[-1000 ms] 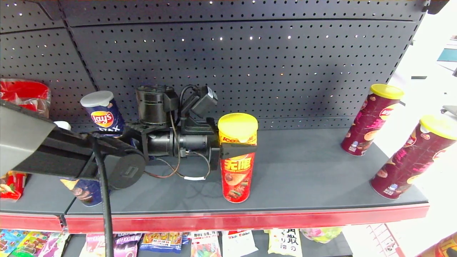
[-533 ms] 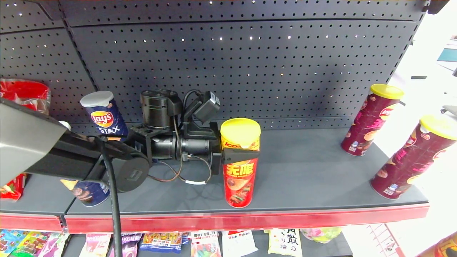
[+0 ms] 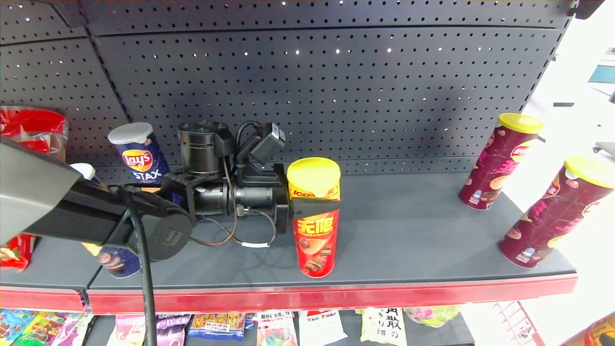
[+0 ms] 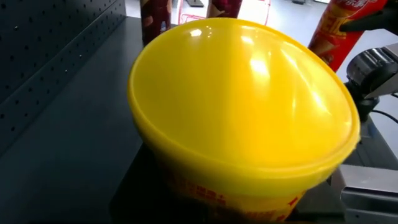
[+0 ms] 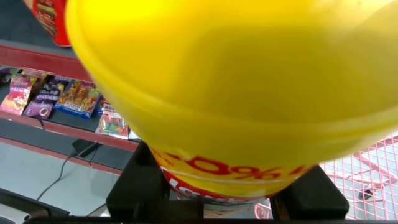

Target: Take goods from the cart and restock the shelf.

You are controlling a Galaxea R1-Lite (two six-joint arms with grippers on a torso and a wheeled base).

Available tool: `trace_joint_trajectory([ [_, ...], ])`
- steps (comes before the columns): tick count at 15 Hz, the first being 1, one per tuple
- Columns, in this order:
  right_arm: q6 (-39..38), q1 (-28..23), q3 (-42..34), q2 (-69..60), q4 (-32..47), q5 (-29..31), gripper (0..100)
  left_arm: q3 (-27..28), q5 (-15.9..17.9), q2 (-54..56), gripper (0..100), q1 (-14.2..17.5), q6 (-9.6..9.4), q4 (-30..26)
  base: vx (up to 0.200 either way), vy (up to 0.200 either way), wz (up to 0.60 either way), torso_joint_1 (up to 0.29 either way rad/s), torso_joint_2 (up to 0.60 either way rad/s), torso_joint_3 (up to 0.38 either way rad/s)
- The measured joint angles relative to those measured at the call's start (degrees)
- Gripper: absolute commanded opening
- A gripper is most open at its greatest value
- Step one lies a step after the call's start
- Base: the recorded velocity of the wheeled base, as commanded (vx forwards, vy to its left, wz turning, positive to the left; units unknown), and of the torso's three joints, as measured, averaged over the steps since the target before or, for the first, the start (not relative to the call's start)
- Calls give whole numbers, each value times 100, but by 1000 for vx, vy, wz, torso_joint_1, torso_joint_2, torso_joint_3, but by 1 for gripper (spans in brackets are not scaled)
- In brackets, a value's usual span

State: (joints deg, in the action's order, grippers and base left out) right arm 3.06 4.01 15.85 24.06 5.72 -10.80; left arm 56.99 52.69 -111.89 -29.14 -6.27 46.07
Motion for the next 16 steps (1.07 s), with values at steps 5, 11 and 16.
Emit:
trace_joint_trajectory([
  [5, 0, 0, -2, 0, 0, 2, 0, -118, 44, 122, 0, 26, -5, -4, 0, 0, 0, 0, 0, 0],
  [11, 0, -2, 29, -6, -2, 7, 0, -542, 41, 317, 0, -7, -18, 46, 0, 0, 0, 0, 0, 0],
  [16, 0, -7, 29, -26, -6, 10, 0, -551, 49, 334, 0, -10, -18, 27, 0, 0, 0, 0, 0, 0],
])
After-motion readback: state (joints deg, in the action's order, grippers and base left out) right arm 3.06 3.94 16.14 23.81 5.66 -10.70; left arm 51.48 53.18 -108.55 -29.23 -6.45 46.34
